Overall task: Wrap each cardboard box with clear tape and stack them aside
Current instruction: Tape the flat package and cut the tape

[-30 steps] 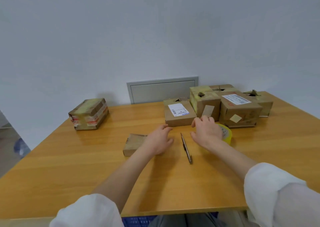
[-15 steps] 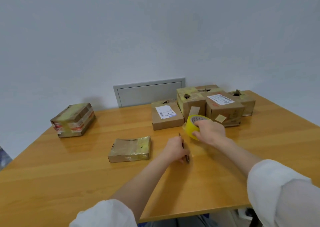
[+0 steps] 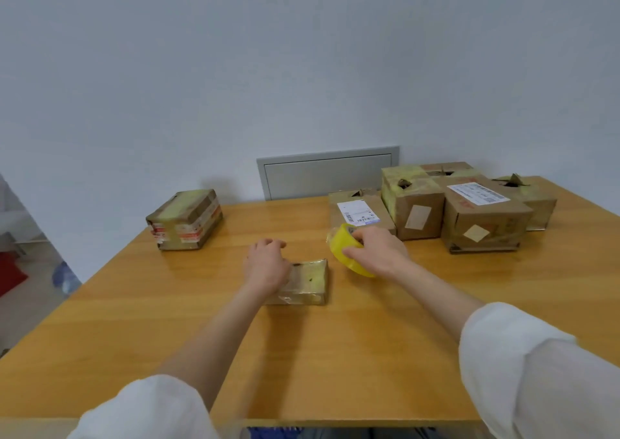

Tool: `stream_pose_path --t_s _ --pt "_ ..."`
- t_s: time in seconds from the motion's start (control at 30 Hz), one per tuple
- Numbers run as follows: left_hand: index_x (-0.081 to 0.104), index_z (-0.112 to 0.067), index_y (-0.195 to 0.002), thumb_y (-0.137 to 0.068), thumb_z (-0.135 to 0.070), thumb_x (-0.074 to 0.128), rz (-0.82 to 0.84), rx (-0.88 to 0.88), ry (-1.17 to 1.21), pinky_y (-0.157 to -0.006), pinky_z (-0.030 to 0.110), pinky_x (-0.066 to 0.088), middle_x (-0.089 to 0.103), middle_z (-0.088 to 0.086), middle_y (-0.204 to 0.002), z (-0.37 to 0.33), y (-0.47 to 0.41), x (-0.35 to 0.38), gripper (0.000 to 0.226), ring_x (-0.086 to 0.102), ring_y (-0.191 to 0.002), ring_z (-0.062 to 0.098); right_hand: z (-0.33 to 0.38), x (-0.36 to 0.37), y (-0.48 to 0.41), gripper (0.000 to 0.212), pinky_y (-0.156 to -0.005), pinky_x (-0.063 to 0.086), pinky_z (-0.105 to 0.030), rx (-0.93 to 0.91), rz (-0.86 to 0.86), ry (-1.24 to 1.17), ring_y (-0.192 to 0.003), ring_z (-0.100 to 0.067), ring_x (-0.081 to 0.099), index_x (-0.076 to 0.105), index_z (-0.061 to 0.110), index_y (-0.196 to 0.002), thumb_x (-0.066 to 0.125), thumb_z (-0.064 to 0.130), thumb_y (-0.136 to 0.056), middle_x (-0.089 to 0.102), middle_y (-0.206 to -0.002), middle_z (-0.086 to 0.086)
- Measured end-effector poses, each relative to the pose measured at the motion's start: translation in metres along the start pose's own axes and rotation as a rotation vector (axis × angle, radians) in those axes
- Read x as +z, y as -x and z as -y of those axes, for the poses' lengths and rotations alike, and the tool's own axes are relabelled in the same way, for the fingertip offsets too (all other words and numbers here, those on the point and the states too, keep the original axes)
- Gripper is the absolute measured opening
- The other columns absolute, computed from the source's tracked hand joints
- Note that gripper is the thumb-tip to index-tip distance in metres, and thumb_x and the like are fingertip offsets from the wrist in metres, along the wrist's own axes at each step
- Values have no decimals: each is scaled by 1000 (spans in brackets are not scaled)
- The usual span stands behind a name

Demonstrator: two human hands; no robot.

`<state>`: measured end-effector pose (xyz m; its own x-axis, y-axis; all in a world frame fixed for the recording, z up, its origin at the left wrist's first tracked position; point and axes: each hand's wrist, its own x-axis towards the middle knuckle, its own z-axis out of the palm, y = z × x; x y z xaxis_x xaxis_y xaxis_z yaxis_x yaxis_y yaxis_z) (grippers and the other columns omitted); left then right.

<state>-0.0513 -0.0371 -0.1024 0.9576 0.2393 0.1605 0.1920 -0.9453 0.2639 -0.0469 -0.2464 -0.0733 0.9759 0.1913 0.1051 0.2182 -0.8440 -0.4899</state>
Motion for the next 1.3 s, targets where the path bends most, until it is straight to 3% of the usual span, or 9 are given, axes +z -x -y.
stream_pose_path --t_s 0.13,0.3,0.4,0.5,0.6,0.73,0.9,1.1,1.3 --pt "51 -9 -135 -91 -9 47 154 -62 153 -105 36 38 52 14 -136 27 1 12 44 47 -125 29 9 12 0 15 -62 40 -30 20 40 -44 -90 -26 61 54 26 -74 57 35 -85 61 -86 0" --pt "48 -8 -137 -91 -17 53 122 1 239 -107 33 33 45 12 -141 19 5 12 46 43 -129 26 8 6 0 22 -54 33 -28 13 26 -99 -76 -21 56 52 24 -66 59 33 -84 54 -70 5" --pt "49 -14 -136 -90 -27 63 -22 117 483 -101 29 36 46 3 -137 1 9 -10 50 47 -124 18 8 5 -2 20 -57 34 -30 -32 21 -171 -72 -20 55 54 22 -66 61 33 -81 55 -69 3" --pt "50 -15 -135 -85 -32 70 54 177 771 -95 27 45 55 -4 -127 -22 13 -30 56 54 -114 12 15 4 -3 20 -59 35 -32 -97 31 -205 -67 -19 52 58 19 -70 61 34 -82 55 -68 2" --pt "67 -12 -111 -83 -26 72 35 117 840 -76 27 56 66 -1 -100 -34 11 -36 32 64 -88 15 26 1 -3 25 -56 31 -32 -149 36 -185 -60 -16 45 51 21 -64 62 35 -82 47 -62 4" --pt "69 -5 -82 -85 -12 70 -35 -6 1009 -53 18 52 64 4 -70 -29 7 -35 7 61 -63 12 30 -2 -6 23 -61 41 -34 -193 29 -128 -73 -17 57 65 20 -81 62 43 -82 61 -75 3" --pt "65 -6 -78 -91 -13 63 -44 -79 1064 -52 21 52 62 5 -68 -23 7 -34 14 60 -62 15 32 -8 -8 41 -61 38 -30 -225 25 -328 -66 -14 51 66 8 -79 63 48 -87 57 -70 -1" --pt "64 -4 -83 -94 -14 58 -72 -127 1092 -50 22 54 65 11 -80 -22 2 -41 16 63 -67 17 26 -20 1 22 -67 41 -24 -191 210 -623 -72 -11 56 67 13 -84 66 35 -88 62 -79 -1" --pt "61 -3 -86 -96 -13 55 -70 -94 1037 -51 23 56 62 8 -72 -19 1 -50 15 62 -63 15 35 -30 -9 27 -59 40 -22 -237 129 -523 -67 -13 56 59 17 -72 66 38 -88 64 -76 -3"
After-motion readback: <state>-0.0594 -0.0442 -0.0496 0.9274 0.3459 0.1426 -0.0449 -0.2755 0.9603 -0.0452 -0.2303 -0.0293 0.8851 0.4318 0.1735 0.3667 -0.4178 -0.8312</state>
